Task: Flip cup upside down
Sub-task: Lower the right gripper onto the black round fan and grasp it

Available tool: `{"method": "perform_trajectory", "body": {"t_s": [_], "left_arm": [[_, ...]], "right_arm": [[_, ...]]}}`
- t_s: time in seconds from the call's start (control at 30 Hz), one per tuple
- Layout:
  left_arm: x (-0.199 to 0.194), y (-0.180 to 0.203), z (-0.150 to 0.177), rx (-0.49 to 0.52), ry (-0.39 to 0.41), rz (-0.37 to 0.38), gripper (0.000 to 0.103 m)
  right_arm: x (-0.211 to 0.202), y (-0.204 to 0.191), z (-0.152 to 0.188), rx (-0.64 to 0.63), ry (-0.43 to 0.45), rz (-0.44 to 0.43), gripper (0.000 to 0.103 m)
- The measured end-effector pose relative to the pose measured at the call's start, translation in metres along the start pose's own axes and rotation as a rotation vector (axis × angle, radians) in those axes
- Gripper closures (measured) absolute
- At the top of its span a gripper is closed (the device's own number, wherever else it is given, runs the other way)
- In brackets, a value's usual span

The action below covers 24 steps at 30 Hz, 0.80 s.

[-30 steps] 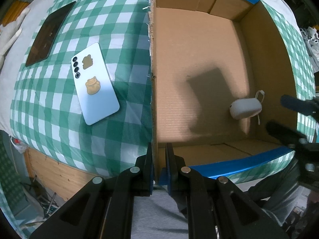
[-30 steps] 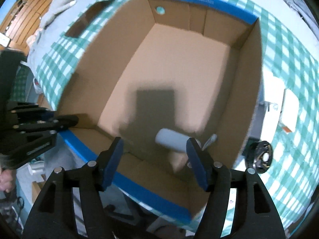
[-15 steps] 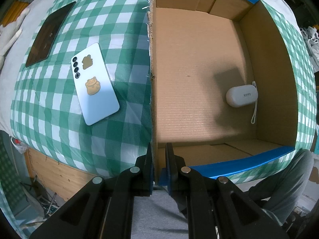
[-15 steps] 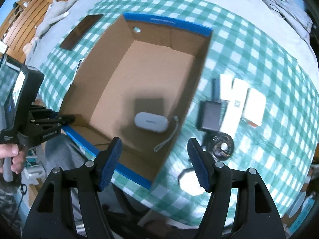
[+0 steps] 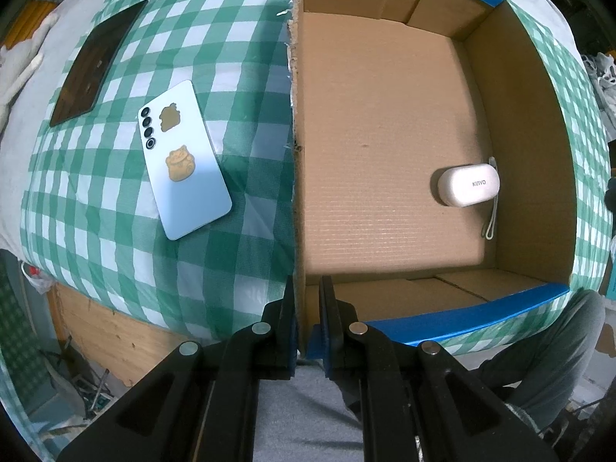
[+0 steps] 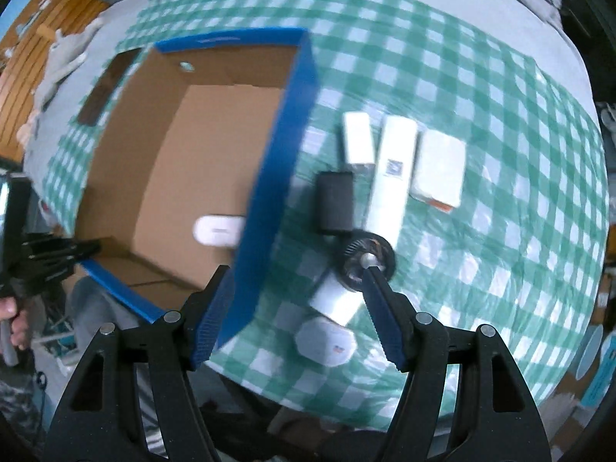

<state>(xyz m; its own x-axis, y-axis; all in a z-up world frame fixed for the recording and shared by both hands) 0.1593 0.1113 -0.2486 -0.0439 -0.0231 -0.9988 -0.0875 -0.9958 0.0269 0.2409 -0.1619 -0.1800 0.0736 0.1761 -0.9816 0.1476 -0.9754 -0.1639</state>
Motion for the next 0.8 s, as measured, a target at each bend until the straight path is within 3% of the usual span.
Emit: {"method": "perform_trajectory", "body": {"t_s": [0.4, 0.8], "left_arm": [[-0.009, -0.002, 0.002, -0.002, 0.003, 0.002, 0.094], [-0.012, 0.000, 0.001, 0.002, 0.001, 0.001, 0.094]], "right_arm": [[0.056, 0.051, 0.004, 0.077, -0.091, 0.064, 0.034], [0.096, 0.065, -0.002, 0.127, -0.128, 0.057, 0.034]]}}
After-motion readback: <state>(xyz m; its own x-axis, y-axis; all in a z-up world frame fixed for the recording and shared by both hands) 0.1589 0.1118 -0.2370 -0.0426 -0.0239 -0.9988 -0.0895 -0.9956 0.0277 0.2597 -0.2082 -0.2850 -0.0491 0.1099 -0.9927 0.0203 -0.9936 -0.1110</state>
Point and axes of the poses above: each gripper's, at about its wrist camera, not at the fingertips, and x roughly the way its jaws point, y to its right, z to its underside, the point moved 6 cm from there along x, roughly the way its jaws point, and after that the axes turned 9 degrees about x, right-handed, at the moved point
